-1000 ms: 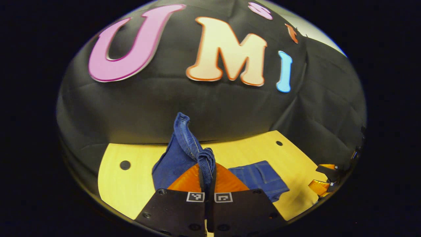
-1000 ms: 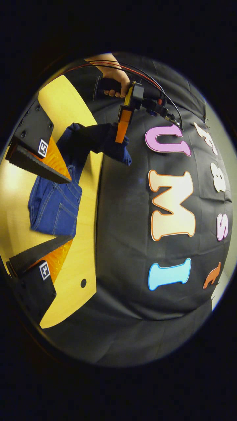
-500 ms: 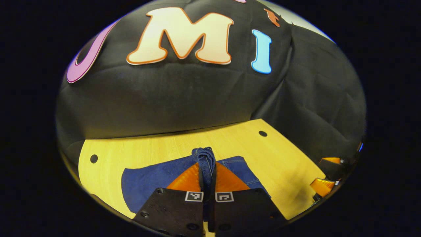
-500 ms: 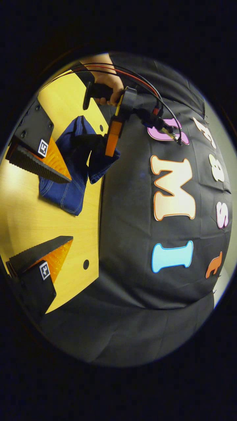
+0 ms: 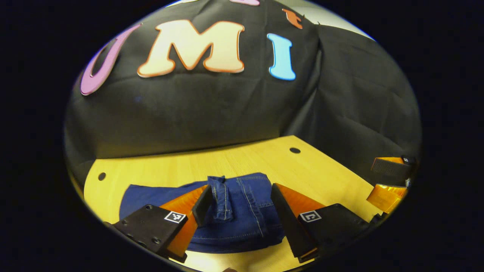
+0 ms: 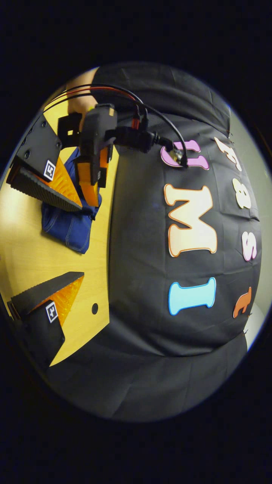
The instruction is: Grasp the waist and the cuffs of the jeans and fold them to make the two legs overlap; first hold the waist and fold one-third of the jeans toward the cuffs, then hold the cuffs and fold the remaining one-third in the same direction to finish folding.
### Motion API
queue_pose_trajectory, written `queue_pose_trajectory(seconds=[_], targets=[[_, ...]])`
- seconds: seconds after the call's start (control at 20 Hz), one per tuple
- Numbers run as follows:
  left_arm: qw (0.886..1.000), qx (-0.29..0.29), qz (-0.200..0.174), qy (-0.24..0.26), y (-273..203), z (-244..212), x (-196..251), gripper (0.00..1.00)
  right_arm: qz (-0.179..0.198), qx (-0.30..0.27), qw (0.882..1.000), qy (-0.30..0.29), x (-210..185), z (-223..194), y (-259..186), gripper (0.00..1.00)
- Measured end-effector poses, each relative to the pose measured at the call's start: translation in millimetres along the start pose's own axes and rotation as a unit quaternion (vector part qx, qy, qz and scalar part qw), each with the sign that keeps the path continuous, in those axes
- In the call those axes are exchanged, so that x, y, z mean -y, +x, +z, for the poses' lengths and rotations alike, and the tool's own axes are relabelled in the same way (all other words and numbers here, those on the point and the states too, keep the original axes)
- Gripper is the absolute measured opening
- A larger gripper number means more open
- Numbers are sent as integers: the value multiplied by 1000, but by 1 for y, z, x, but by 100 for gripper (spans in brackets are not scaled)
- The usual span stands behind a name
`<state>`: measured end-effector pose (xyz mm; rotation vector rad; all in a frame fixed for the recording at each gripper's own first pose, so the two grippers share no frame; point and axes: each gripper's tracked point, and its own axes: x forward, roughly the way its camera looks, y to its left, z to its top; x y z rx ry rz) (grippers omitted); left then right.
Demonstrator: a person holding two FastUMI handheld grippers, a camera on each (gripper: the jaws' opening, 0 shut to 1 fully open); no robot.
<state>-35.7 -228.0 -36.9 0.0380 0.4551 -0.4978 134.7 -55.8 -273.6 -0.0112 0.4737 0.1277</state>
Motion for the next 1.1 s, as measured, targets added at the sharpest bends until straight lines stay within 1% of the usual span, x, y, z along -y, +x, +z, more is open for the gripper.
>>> queue_pose_trajectory(seconds=[0.15, 0.25, 0.3, 0.35, 0.5, 0.6, 0.7, 0.8, 0.85, 0.9, 0.95, 1.05, 1.1], targets=[[997, 64, 39, 4, -68, 30, -13, 94, -5, 58, 998, 17, -31, 34, -22, 100], [993, 99, 59, 14, -118, 46, -23, 93, 1, 91, 995, 29, -56, 55, -44, 99], [991, 111, 69, 20, -144, 52, -28, 92, 10, 100, 994, 32, -70, 59, -58, 99], [989, 121, 78, 21, -169, 56, -33, 93, 14, 106, 994, 32, -84, 63, -70, 100], [984, 142, 103, 20, -237, 61, -48, 92, 23, 124, 991, 44, -115, 76, -103, 99], [981, 156, 114, 15, -265, 60, -55, 94, 31, 137, 989, 37, -132, 83, -124, 99], [979, 163, 122, 11, -288, 54, -62, 92, 34, 148, 988, 29, -142, 88, -142, 99], [977, 168, 134, 14, -305, 56, -69, 94, 40, 150, 987, 31, -153, 89, -153, 100], [975, 173, 139, 17, -313, 59, -73, 92, 42, 149, 987, 33, -157, 90, -157, 99], [974, 176, 140, 18, -316, 60, -72, 91, 42, 155, 986, 33, -159, 95, -160, 99], [973, 180, 142, 17, -319, 63, -72, 94, 42, 160, 986, 33, -161, 100, -163, 99], [971, 187, 146, 14, -327, 67, -74, 92, 44, 167, 984, 33, -165, 106, -167, 98], [971, 189, 147, 12, -334, 69, -78, 94, 46, 169, 984, 33, -167, 106, -168, 99]])
